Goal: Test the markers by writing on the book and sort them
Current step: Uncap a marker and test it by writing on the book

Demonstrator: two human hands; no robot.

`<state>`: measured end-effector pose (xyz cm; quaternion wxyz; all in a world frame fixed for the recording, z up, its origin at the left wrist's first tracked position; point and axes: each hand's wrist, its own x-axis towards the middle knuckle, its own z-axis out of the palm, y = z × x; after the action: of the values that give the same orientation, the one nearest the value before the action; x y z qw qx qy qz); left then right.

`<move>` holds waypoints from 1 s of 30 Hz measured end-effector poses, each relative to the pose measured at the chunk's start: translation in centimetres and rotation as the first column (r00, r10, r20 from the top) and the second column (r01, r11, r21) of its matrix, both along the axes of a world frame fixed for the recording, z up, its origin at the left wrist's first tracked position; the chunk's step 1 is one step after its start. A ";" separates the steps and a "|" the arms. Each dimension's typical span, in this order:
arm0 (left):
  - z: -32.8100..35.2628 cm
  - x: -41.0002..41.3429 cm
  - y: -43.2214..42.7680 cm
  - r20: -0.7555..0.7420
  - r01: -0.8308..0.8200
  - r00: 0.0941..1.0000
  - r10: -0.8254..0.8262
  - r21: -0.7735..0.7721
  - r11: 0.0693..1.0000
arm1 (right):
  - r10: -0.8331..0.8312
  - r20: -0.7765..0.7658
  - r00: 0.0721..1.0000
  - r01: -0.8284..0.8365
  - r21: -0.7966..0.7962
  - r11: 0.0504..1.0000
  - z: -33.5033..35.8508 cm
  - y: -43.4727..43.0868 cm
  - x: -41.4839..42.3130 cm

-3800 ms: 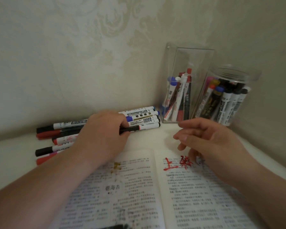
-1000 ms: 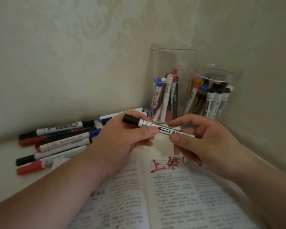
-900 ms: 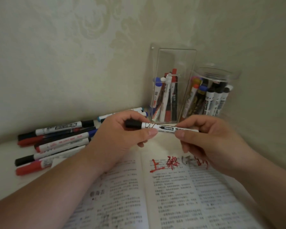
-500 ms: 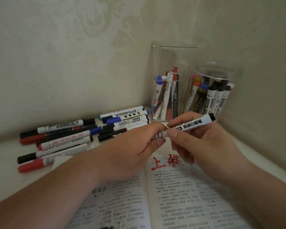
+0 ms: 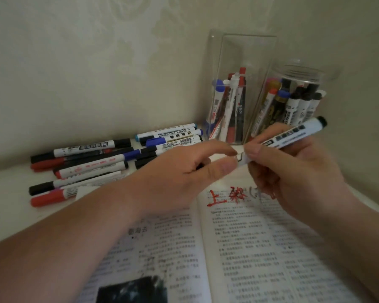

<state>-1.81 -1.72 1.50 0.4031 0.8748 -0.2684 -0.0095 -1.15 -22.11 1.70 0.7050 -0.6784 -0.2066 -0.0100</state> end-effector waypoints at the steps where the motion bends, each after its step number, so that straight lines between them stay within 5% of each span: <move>1: -0.1 -0.1 0.2 -0.036 -0.011 0.999 0.010 -0.039 0.999 | -0.021 -0.019 1.000 0.021 0.003 1.000 0.0 -0.4 0.3; 5: -0.6 0.2 0.8 -0.006 -0.082 0.997 0.082 -0.110 0.990 | 0.060 -0.149 0.987 -0.089 -0.200 0.976 0.0 -0.9 0.8; 9: -0.9 0.6 0.7 -0.021 -0.107 0.994 0.106 -0.025 0.994 | 0.215 -0.339 0.916 -0.295 -0.208 0.932 -0.4 -0.5 0.1; 14: -1.1 0.3 0.6 -0.074 -0.035 0.996 0.040 0.074 0.997 | 0.145 -0.226 0.963 -0.233 -0.435 0.870 -0.6 -0.1 -0.2; 30: -1.5 0.7 0.7 -0.110 -0.036 0.992 0.056 0.172 0.984 | 0.061 -0.095 0.994 -0.106 -0.600 0.793 -0.5 0.5 -0.4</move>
<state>-1.12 -1.06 -0.02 0.3421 0.9099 -0.2227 -0.0732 -1.56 -21.58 1.15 0.4585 -0.8578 -0.2037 0.1114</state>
